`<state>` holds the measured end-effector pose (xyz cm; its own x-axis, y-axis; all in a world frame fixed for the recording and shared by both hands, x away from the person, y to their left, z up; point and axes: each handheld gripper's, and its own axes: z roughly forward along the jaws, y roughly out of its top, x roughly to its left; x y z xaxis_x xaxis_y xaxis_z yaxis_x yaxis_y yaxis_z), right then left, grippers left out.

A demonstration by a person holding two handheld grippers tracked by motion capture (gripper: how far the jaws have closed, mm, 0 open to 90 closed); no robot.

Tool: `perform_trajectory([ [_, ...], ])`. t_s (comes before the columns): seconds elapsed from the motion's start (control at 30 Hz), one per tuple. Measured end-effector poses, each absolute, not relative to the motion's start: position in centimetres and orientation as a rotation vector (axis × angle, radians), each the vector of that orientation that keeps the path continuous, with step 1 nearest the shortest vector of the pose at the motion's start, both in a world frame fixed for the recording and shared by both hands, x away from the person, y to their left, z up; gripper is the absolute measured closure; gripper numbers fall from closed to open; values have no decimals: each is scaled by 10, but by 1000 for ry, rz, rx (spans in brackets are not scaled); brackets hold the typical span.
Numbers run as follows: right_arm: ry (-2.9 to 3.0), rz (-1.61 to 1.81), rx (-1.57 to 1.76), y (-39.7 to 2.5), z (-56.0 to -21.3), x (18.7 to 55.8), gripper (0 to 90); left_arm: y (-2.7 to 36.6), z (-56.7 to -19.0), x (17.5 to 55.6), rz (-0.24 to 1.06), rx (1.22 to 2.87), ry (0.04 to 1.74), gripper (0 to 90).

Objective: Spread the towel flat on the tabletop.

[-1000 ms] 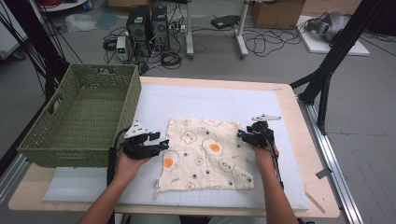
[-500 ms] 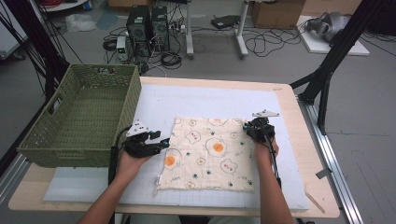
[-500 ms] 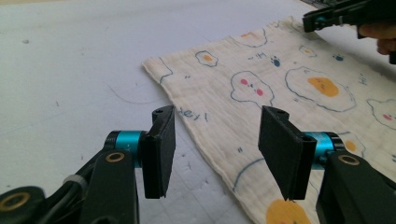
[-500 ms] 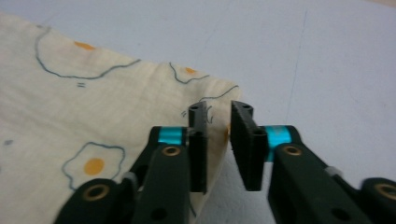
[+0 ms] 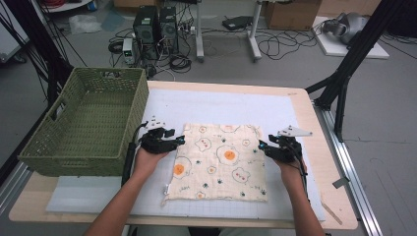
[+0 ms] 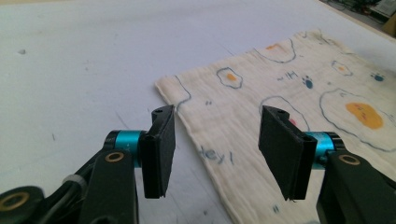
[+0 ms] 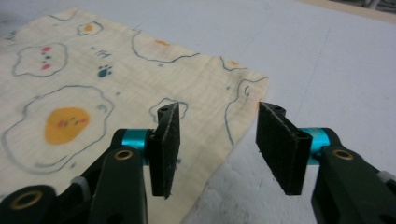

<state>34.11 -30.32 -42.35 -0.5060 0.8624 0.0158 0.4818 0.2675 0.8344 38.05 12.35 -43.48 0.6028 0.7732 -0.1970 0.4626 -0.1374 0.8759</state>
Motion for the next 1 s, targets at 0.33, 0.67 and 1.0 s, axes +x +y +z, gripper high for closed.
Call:
perform_trajectory([
  [0.33,2143,1223,1164,-314,-419,306,387,97,-437,420,408,1877,1050,428],
  [0.67,2114,1219,1186,-320,-419,303,309,87,-451,433,468,1994,1087,464],
  [1.0,2122,1198,1196,-316,-427,304,310,89,-450,433,582,2021,1074,860],
])
